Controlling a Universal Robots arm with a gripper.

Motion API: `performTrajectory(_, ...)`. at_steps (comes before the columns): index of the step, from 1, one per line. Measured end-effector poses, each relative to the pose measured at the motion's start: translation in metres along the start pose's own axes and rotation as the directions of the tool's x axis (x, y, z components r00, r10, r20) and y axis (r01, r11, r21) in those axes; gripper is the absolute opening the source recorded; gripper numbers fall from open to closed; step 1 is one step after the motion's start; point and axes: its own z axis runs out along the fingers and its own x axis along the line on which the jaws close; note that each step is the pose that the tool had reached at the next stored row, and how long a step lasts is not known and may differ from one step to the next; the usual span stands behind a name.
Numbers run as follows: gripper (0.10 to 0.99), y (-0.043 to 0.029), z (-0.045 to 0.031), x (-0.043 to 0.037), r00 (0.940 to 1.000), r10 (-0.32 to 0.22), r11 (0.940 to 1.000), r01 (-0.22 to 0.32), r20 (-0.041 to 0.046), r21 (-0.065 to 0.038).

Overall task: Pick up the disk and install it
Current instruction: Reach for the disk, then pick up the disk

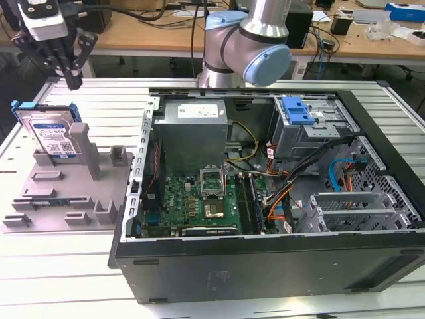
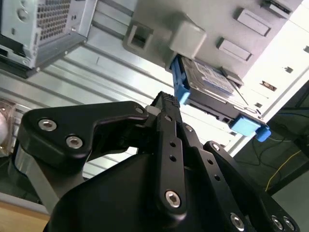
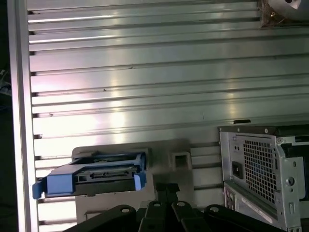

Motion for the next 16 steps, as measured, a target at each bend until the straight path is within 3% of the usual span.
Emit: performTrajectory(16,0.106,0.0011,0.0001,0.0020,1.0000,0.000,1.0000,0.000,0.0000,0.000)
